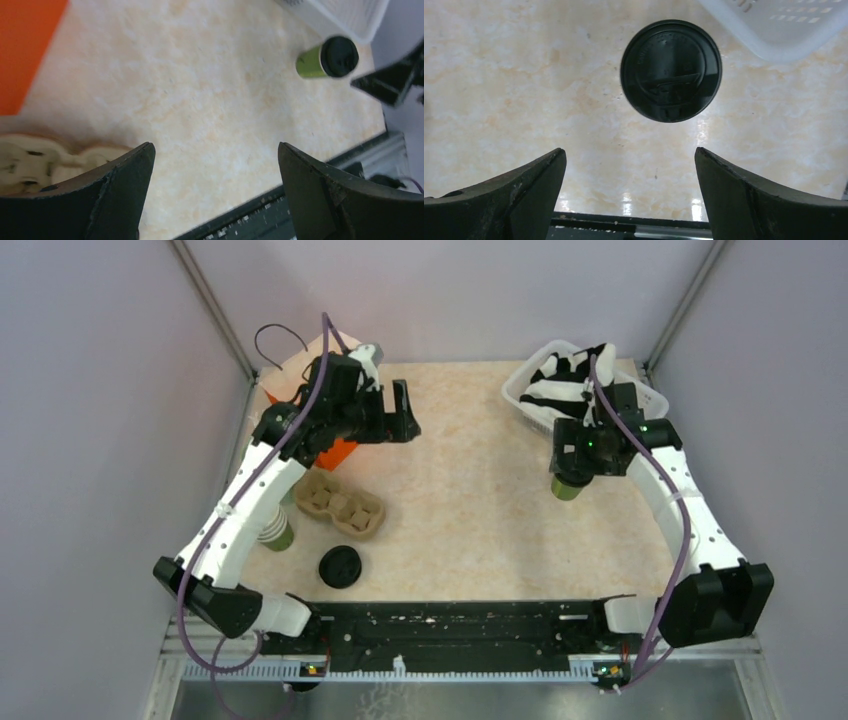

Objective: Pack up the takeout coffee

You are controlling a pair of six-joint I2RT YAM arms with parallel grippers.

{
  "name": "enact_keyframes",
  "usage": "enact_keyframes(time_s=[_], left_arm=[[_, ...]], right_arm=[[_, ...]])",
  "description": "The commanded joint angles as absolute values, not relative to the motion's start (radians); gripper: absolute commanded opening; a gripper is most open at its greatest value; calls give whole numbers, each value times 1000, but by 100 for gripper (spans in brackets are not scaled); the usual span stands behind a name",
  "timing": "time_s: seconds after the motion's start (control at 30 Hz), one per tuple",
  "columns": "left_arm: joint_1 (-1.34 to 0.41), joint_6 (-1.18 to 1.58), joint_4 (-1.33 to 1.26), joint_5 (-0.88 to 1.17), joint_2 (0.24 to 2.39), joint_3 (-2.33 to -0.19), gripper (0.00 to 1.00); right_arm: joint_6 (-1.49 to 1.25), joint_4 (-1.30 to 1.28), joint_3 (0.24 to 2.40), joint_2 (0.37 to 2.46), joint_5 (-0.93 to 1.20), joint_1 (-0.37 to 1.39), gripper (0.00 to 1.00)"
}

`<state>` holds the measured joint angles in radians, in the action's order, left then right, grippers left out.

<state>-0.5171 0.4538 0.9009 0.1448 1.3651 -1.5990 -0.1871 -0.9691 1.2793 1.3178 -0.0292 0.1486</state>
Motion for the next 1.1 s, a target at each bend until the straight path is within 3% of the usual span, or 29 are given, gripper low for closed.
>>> enact_keyframes(time_s=[0.0, 0.13, 0.33, 0.67, 0.8, 1.07], left_arm=[[-496, 360, 926, -163, 1422, -1799, 99], [-437, 337, 893, -328, 1485, -1939, 99], [-316, 330, 802, -330, 1547, -2007, 99], [-155, 338, 798, -251, 1604, -2014, 99], [-89, 270, 813, -114, 1629, -2007, 99], [-81, 191, 883, -25, 1729, -2053, 93]], right_arm=[[-217, -976, 1323, 1241, 133, 156, 99], [-225, -969, 1317, 1235, 213, 158, 98], [-222, -976, 1330, 1246, 276, 158, 98], [-227, -983, 1339, 1240, 317, 157, 98], [-233, -960, 1306, 1228, 356, 158, 98], [-267, -951, 1317, 1259, 408, 158, 98]])
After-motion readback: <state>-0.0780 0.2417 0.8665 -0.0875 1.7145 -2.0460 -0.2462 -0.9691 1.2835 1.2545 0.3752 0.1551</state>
